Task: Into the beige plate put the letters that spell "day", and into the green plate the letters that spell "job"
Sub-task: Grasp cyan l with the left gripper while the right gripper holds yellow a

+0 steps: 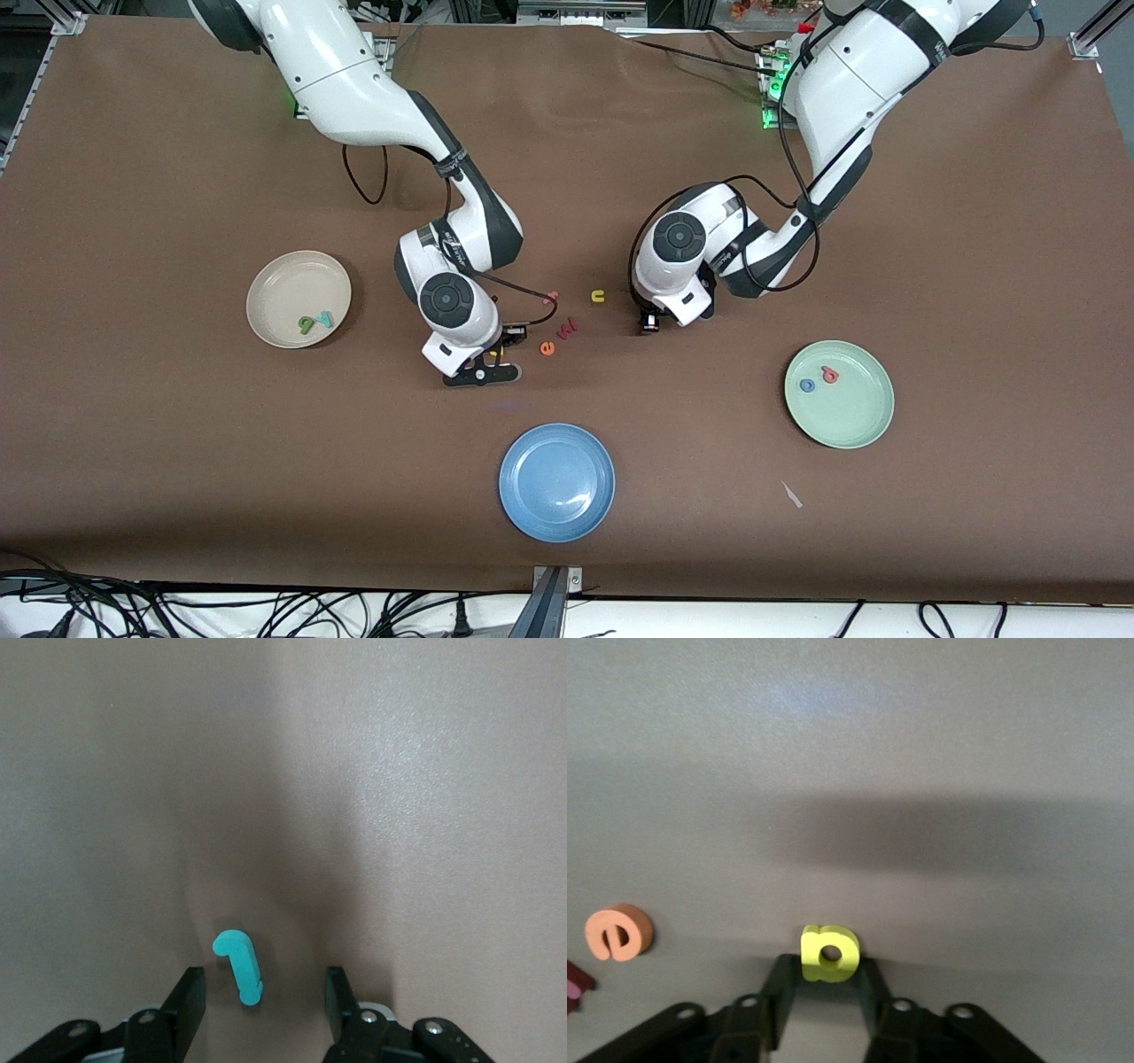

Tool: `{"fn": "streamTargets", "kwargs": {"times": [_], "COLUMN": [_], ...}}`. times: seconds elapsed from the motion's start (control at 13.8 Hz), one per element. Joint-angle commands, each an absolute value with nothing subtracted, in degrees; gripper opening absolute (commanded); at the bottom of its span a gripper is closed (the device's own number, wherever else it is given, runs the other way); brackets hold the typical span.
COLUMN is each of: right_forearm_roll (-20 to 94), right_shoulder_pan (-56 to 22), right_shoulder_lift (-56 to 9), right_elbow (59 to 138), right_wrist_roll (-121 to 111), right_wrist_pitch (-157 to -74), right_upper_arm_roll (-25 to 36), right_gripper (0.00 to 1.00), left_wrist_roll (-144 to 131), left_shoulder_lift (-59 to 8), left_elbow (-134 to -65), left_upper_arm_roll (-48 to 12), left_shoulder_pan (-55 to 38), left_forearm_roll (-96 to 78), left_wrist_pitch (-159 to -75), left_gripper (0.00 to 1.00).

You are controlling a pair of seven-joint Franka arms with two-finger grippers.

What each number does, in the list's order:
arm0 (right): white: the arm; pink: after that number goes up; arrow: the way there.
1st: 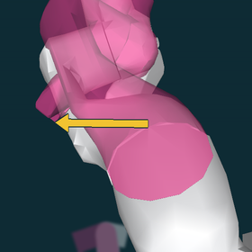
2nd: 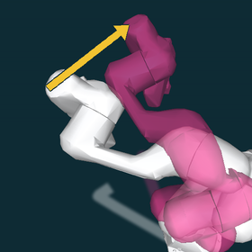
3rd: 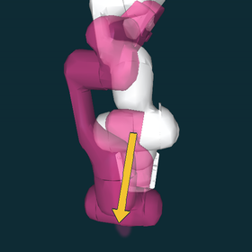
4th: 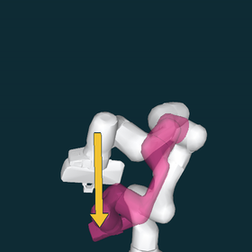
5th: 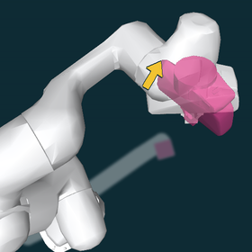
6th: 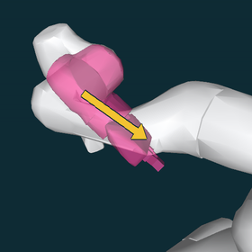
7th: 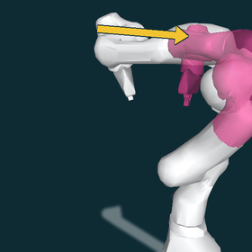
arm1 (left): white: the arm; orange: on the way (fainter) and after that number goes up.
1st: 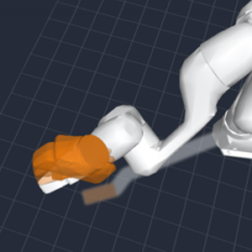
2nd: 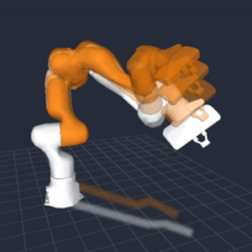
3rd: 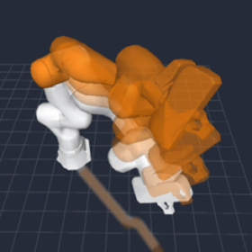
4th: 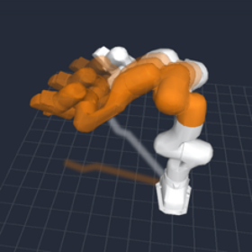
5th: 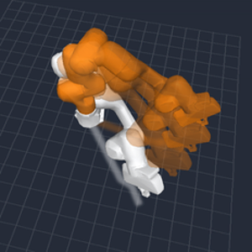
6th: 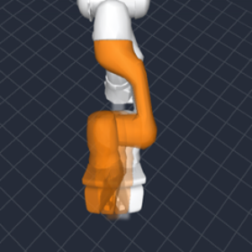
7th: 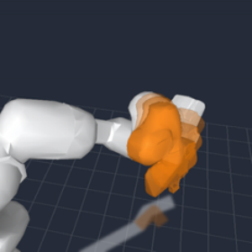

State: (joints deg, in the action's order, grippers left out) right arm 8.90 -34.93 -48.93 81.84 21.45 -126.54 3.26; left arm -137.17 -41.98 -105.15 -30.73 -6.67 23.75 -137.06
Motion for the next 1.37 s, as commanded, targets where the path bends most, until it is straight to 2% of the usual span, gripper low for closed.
{"fn": "streamTargets", "kwargs": {"times": [0.0, 0.14, 0.22, 0.29, 0.36, 0.51, 0.58, 0.79, 1.01, 1.3], "right_forearm_roll": [9.49, 9.58, 9.58, 9.67, 10.36, 10.46, 9.76, 3.01, 0.61, 1.67], "right_shoulder_pan": [-35.07, -35.07, -34.98, -34.63, -34.37, -33.67, -33.66, -33.66, -33.66, -33.66], "right_shoulder_lift": [-50.45, -50.36, -50.36, -50.01, -49.31, -46.95, -44.58, -35.10, -26.30, -25.93], "right_elbow": [80.07, 80.07, 79.89, 79.37, 78.67, 78.13, 80.92, 92.60, 105.35, 107.23], "right_wrist_roll": [21.18, 21.18, 21.18, 21.09, 21.27, 21.35, 21.27, 20.92, 16.29, 9.84], "right_wrist_pitch": [-126.12, -126.12, -125.95, -125.25, -123.24, -117.71, -116.82, -118.38, -124.70, -125.42], "right_upper_arm_roll": [3.25, 3.25, 3.25, 3.25, 3.43, 4.30, 5.79, 7.38, 9.91, 12.66], "right_gripper": [0.20, 0.14, 0.13, 0.13, 0.11, 0.10, 0.10, 0.09, 0.10, 0.10], "left_wrist_roll": [-137.90, -137.99, -137.90, -137.29, -137.20, -137.11, -137.11, -136.06, -134.83, -125.10], "left_shoulder_lift": [-42.36, -42.36, -42.36, -42.36, -42.36, -42.54, -42.63, -42.54, -41.84, -39.56], "left_elbow": [-105.21, -105.47, -105.47, -105.47, -105.21, -105.29, -105.21, -105.12, -104.51, -103.45], "left_upper_arm_roll": [-30.76, -30.76, -30.76, -30.76, -30.76, -30.76, -30.67, -30.67, -30.76, -30.76], "left_shoulder_pan": [-6.94, -6.68, -6.77, -6.94, -7.03, -7.12, -7.99, -8.09, -7.65, -6.07], "left_forearm_roll": [22.94, 22.85, 22.85, 22.94, 22.94, 23.64, 23.64, 23.64, 23.73, 23.64], "left_wrist_pitch": [-137.20, -136.76, -136.76, -136.76, -136.76, -136.67, -136.58, -136.23, -133.70, -127.28], "left_gripper": [0.59, 0.59, 0.54, 0.25, 0.02, 0.00, 0.00, 0.00, 0.00, 0.00]}}
